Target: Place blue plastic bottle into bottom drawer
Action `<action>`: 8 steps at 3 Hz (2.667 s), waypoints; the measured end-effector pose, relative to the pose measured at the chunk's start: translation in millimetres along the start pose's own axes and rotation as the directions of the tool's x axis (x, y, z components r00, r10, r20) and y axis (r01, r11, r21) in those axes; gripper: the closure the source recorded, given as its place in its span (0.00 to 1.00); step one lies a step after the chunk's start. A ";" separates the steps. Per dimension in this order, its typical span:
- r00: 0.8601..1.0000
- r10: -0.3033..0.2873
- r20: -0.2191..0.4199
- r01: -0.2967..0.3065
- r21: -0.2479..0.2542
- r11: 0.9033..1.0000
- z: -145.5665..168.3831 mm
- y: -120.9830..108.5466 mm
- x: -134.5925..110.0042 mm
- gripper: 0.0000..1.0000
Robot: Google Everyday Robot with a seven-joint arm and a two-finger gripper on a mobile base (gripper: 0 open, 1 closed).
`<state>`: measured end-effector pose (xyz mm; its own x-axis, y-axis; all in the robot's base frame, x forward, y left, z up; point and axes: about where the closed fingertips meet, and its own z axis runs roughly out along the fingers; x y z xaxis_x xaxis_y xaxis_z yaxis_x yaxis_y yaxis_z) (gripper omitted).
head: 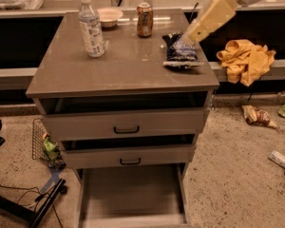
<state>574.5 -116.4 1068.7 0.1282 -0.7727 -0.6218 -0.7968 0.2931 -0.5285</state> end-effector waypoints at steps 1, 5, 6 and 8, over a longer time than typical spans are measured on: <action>0.966 0.080 0.248 -0.084 0.006 0.996 49.1 -29.3 -18.0 0.00; 0.878 0.246 0.411 -0.247 -0.052 0.968 115.2 -56.6 -28.5 0.00; 0.847 0.346 0.403 -0.327 -0.117 0.938 186.5 -63.5 -32.8 0.00; 0.719 0.523 0.458 -0.470 -0.233 0.851 302.1 -53.4 -34.0 0.00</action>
Offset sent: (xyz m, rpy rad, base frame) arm 0.1078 0.0574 -0.0097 0.7476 -0.0540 0.0979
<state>791.1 64.3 943.4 -0.0537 -0.1440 -0.9881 -0.8760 0.4817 -0.0226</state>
